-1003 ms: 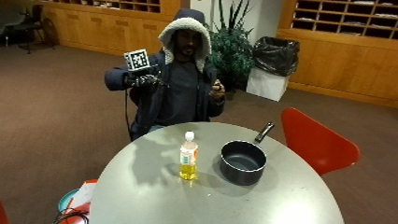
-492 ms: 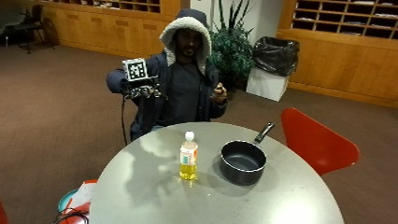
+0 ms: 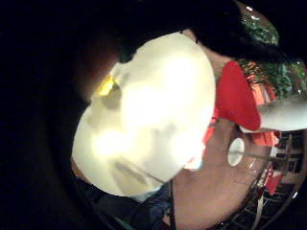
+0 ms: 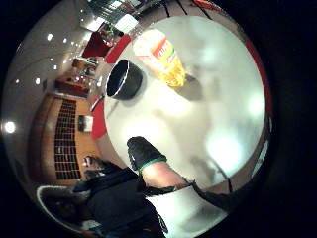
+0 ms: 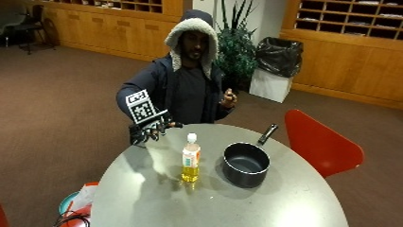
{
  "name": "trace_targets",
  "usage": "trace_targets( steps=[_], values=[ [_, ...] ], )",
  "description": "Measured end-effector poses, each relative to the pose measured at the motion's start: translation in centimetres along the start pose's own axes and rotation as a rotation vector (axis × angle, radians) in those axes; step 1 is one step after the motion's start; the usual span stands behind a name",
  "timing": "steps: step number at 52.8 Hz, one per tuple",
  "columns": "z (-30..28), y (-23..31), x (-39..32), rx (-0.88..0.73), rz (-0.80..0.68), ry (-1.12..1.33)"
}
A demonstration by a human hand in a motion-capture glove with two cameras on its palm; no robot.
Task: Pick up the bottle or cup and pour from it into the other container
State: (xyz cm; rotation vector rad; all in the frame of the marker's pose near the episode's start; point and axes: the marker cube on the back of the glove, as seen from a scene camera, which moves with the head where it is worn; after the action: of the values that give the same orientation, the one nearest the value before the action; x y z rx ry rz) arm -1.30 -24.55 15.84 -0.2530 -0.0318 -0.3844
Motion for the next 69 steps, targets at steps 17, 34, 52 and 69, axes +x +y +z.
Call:
trace_targets(
  steps=[17,34,52,69],
  values=[
    [7.1,-7.5,-2.6,0.004,-0.013,-0.356],
    [11.7,-11.1,-5.1,0.211,-0.094,-0.899],
    [11.2,-11.5,-6.0,0.220,-0.090,-0.992],
    [2.5,-9.6,-10.9,0.213,-0.211,-0.532]
  ],
)
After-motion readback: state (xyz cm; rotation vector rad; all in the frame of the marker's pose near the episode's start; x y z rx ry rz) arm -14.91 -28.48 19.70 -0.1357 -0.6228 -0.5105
